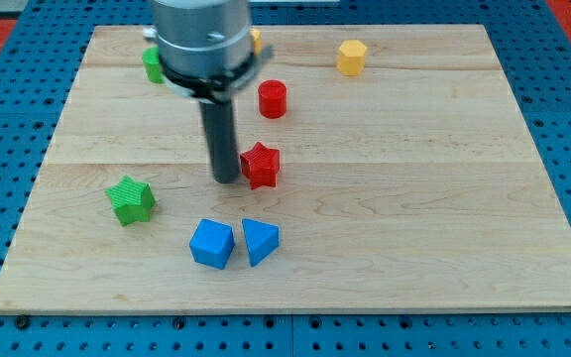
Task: Form a triangle out of green star red star and the green circle
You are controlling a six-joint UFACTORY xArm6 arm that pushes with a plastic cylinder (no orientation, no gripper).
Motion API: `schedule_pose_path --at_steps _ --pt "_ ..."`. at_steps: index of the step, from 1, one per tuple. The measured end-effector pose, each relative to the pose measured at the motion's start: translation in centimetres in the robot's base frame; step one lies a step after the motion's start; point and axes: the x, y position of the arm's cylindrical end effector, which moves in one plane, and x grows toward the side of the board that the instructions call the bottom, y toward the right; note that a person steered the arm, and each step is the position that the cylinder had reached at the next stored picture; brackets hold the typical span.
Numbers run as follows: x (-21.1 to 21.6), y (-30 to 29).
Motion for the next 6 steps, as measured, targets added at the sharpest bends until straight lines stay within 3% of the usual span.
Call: schedule_pose_path --at_steps 1,2,3,4,5,6 --pt "-2.1 -8.0" --pt "2.0 -7.2" --pt "2.7 0.7" --pt "-1.3 -1.5" --pt "-0.4 -11.5" --pt "4.5 -9.0"
